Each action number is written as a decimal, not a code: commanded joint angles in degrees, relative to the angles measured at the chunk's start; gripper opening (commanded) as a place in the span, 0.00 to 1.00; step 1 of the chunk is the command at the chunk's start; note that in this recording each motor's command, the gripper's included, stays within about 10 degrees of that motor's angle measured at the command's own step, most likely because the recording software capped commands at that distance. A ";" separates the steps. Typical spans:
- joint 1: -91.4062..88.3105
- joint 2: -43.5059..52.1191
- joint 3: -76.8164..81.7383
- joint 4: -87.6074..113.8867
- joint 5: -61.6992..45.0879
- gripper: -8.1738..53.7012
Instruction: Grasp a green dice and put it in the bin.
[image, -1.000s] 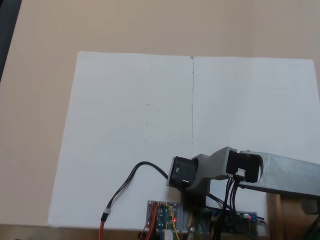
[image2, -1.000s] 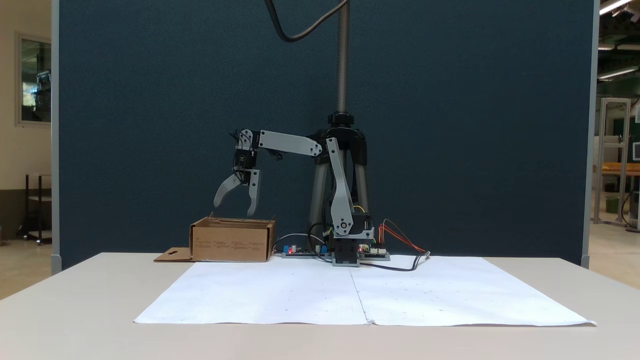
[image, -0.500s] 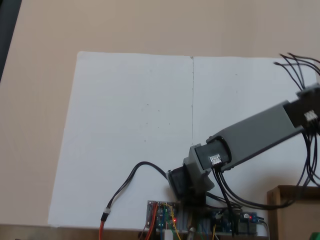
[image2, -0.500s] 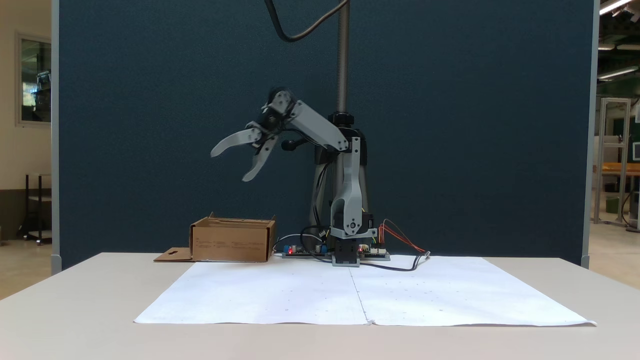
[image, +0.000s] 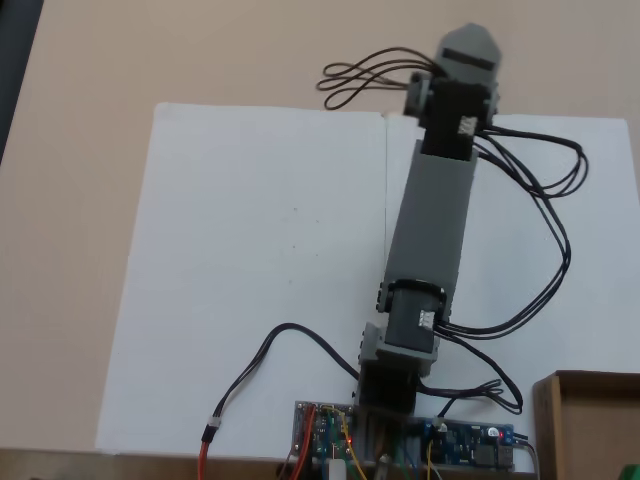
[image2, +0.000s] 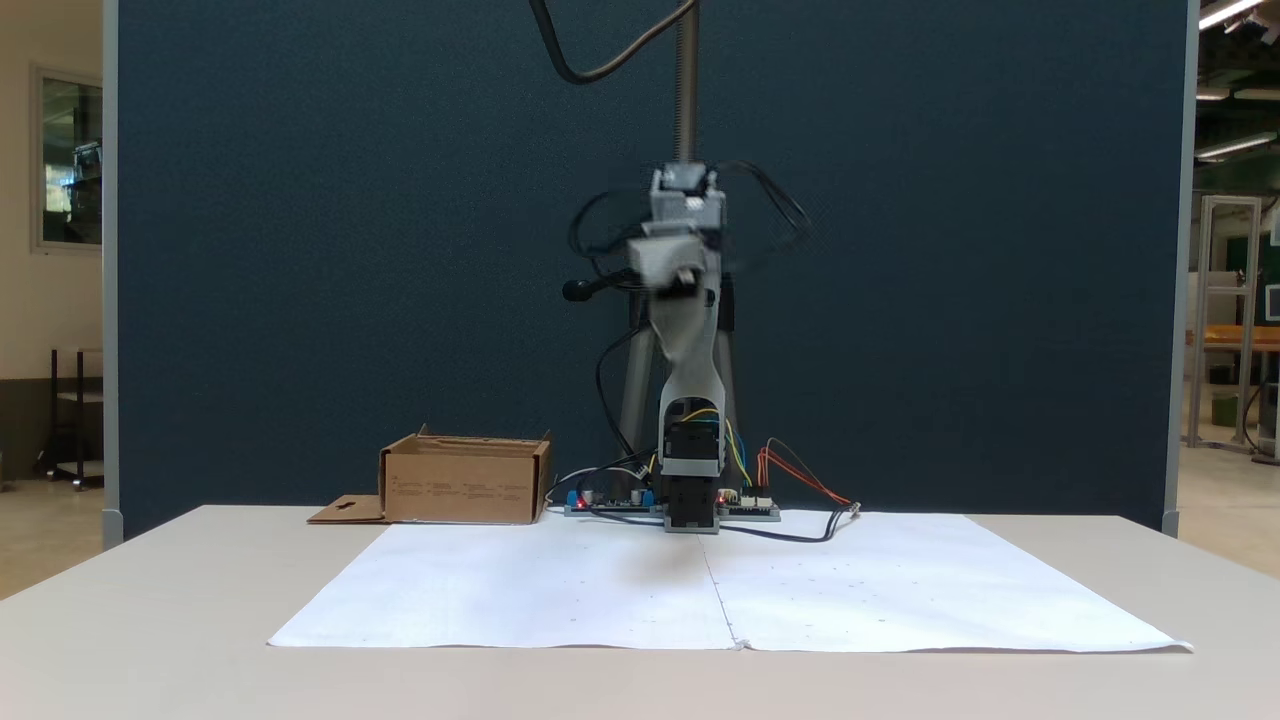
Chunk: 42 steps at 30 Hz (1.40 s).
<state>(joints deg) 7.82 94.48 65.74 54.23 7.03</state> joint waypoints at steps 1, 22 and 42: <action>-1.67 6.68 8.51 -9.38 2.29 0.84; -6.50 22.15 91.14 -58.16 -6.15 0.86; -5.45 41.31 113.47 -110.02 -11.60 0.85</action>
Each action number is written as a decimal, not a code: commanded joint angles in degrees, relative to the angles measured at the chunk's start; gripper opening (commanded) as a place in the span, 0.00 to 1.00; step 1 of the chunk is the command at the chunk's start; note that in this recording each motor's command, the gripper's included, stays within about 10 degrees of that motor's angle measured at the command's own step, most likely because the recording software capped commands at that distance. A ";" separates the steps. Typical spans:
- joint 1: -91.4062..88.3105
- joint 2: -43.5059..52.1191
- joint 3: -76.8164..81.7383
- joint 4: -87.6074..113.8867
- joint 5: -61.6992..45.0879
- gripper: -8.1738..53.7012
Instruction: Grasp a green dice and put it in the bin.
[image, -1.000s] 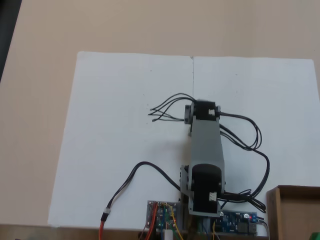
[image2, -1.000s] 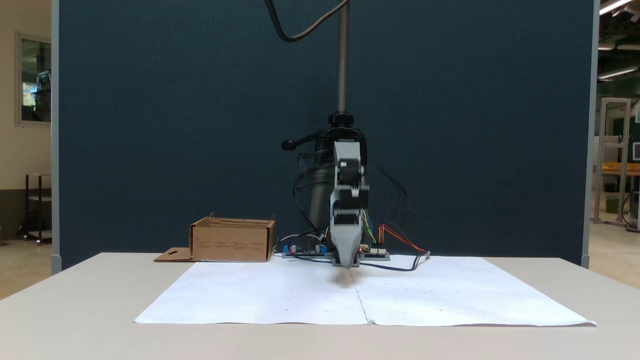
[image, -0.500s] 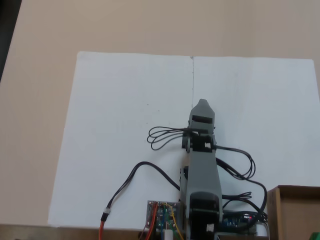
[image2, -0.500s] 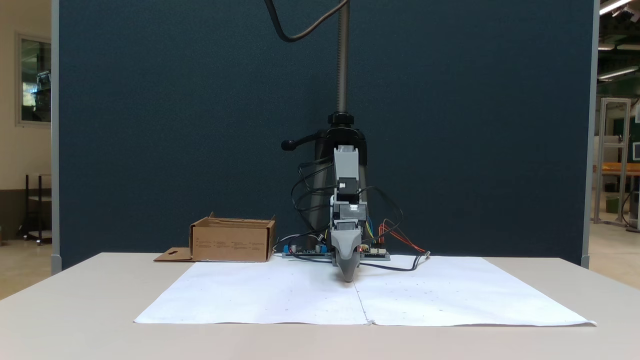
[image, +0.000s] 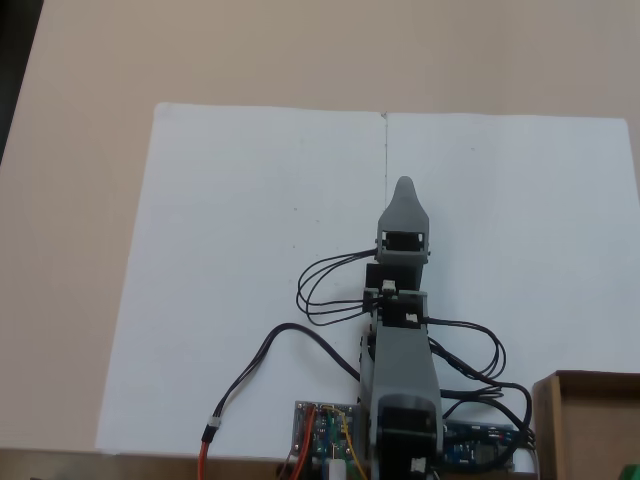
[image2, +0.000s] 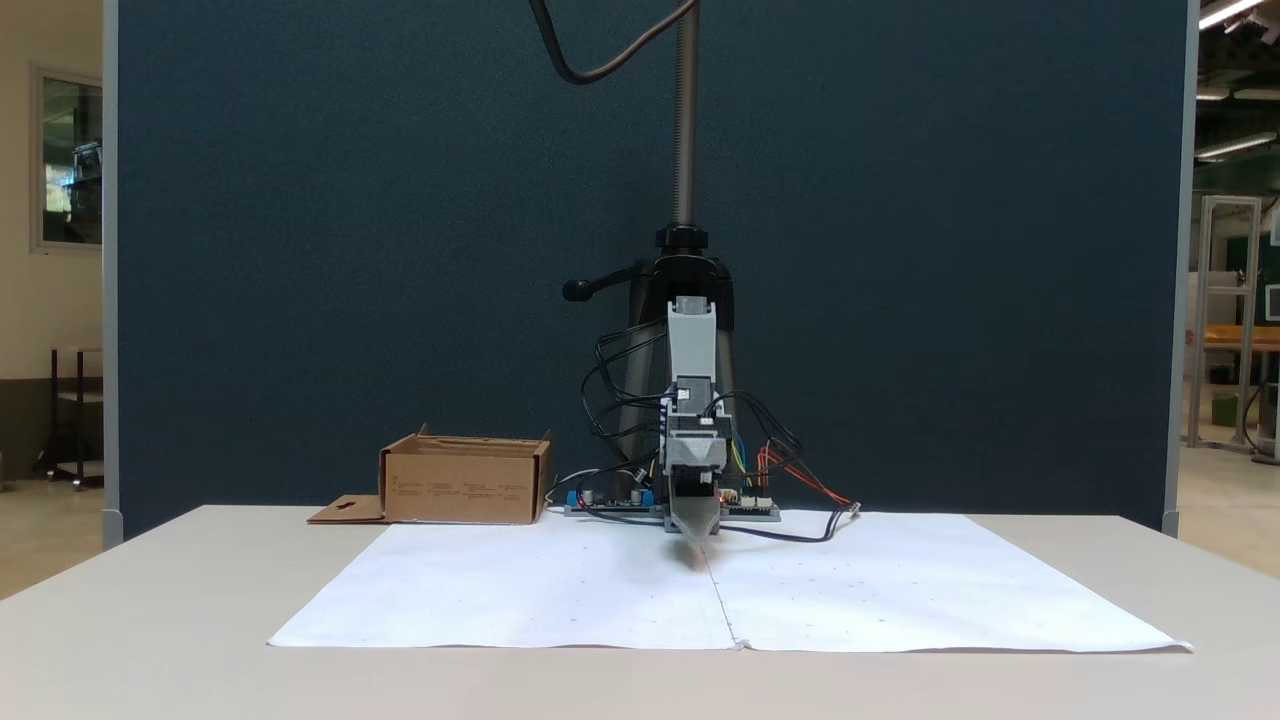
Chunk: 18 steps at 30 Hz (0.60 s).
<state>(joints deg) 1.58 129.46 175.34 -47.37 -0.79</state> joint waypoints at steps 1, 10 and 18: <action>1.05 6.24 3.87 -9.74 -3.78 0.85; 1.49 5.98 3.87 -19.93 -3.78 0.85; 3.25 5.89 3.87 -29.60 -3.78 0.85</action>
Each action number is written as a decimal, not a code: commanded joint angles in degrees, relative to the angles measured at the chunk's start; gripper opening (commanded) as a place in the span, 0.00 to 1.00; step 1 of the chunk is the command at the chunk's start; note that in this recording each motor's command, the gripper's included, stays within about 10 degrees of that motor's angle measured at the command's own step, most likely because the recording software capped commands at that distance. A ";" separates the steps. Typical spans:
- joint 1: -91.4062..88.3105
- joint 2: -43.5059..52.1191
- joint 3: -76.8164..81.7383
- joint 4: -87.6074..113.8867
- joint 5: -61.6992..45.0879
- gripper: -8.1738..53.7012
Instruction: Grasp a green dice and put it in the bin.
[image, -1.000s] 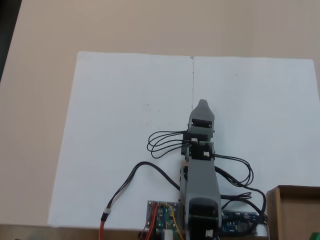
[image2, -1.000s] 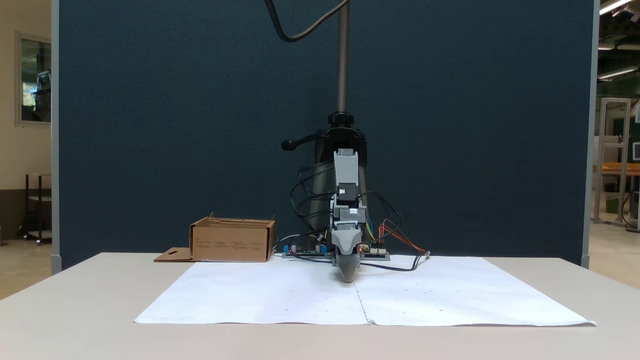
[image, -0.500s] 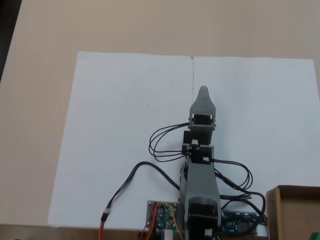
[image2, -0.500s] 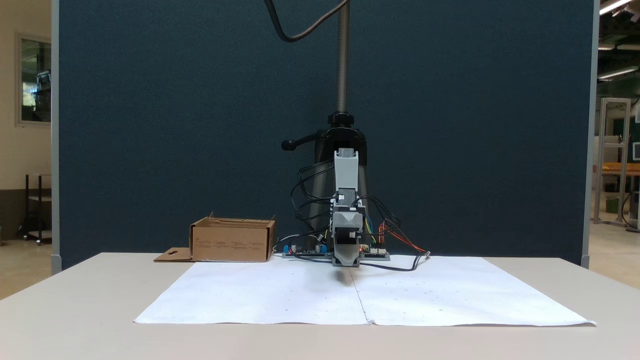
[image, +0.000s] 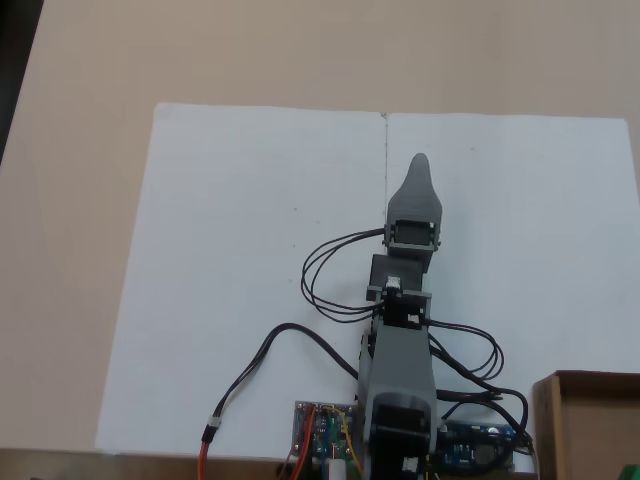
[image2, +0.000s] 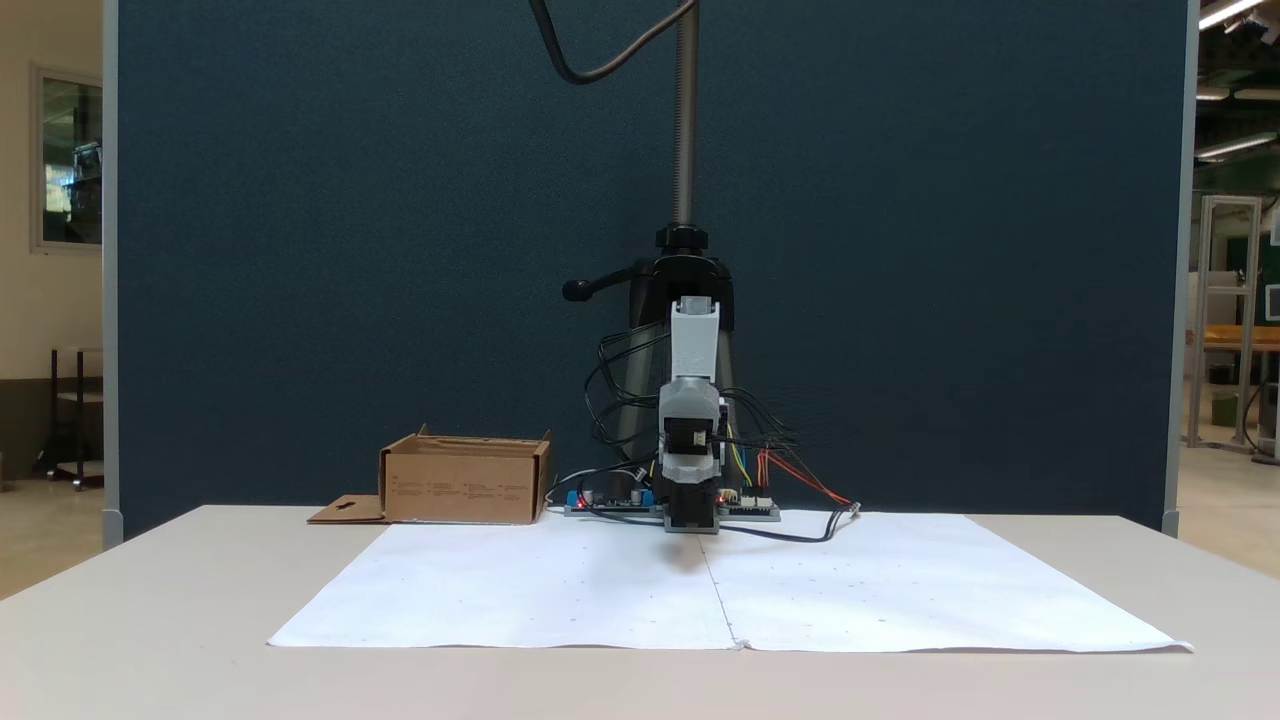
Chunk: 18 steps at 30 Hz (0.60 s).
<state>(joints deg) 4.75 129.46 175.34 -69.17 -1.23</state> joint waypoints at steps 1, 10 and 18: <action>0.00 5.80 3.87 -6.77 -3.34 0.85; 0.70 5.80 3.87 17.05 -3.16 0.88; -1.05 5.80 3.87 21.01 -3.16 0.88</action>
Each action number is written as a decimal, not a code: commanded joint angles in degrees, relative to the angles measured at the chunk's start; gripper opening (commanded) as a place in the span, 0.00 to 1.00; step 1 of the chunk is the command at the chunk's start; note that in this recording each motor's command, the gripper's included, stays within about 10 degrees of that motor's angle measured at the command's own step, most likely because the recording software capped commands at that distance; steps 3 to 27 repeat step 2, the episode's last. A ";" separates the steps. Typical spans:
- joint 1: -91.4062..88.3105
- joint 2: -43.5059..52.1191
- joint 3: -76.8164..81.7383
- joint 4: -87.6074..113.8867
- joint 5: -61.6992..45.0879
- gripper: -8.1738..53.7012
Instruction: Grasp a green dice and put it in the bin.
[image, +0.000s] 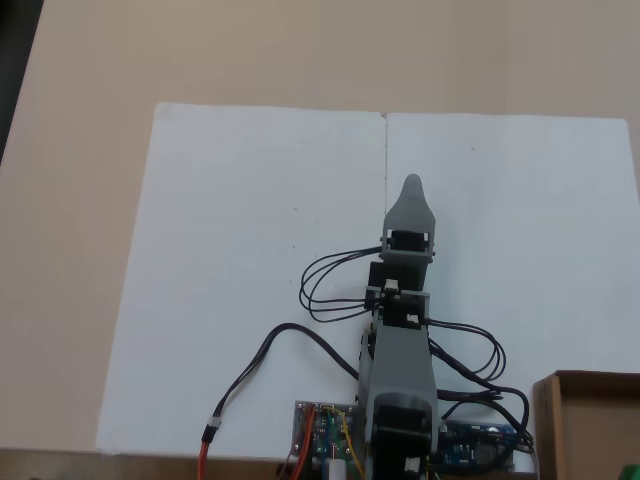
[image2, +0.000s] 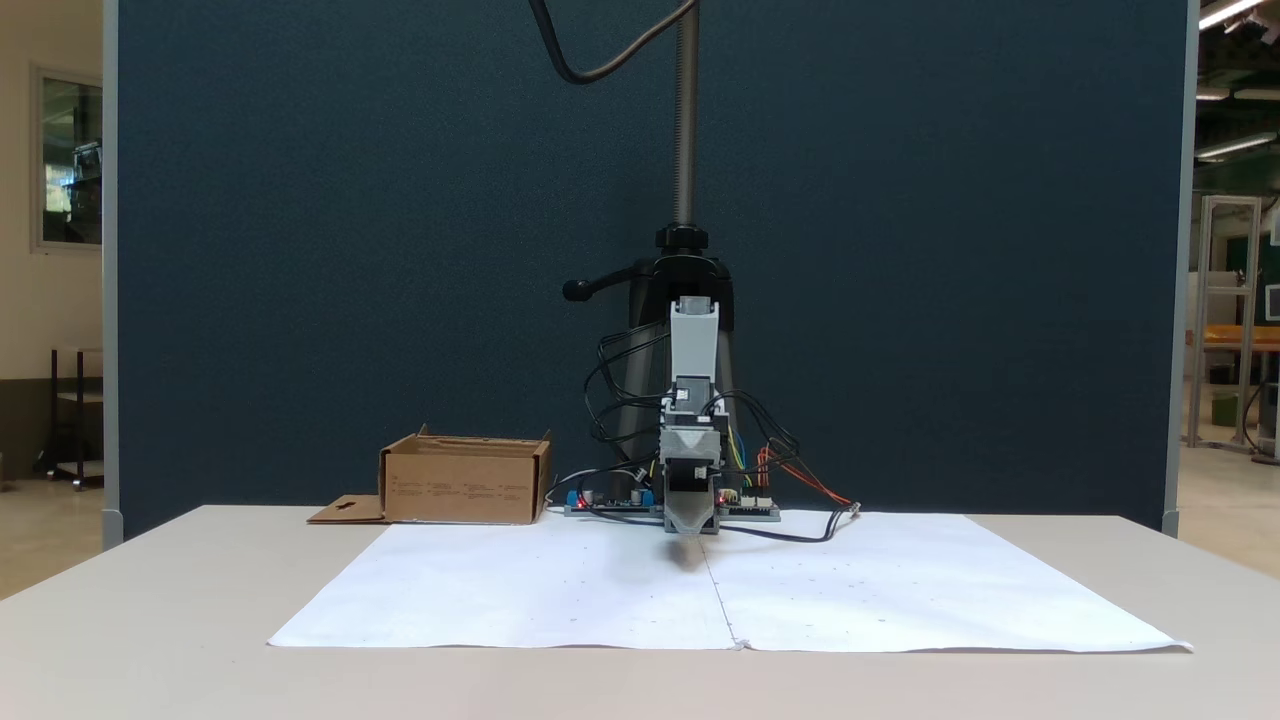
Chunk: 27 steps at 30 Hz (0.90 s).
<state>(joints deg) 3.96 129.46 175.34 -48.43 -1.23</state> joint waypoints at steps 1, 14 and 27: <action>-0.35 5.80 3.78 0.35 -3.25 0.88; -0.35 5.80 3.87 0.35 -3.16 0.88; -0.35 5.80 3.87 0.35 -3.16 0.88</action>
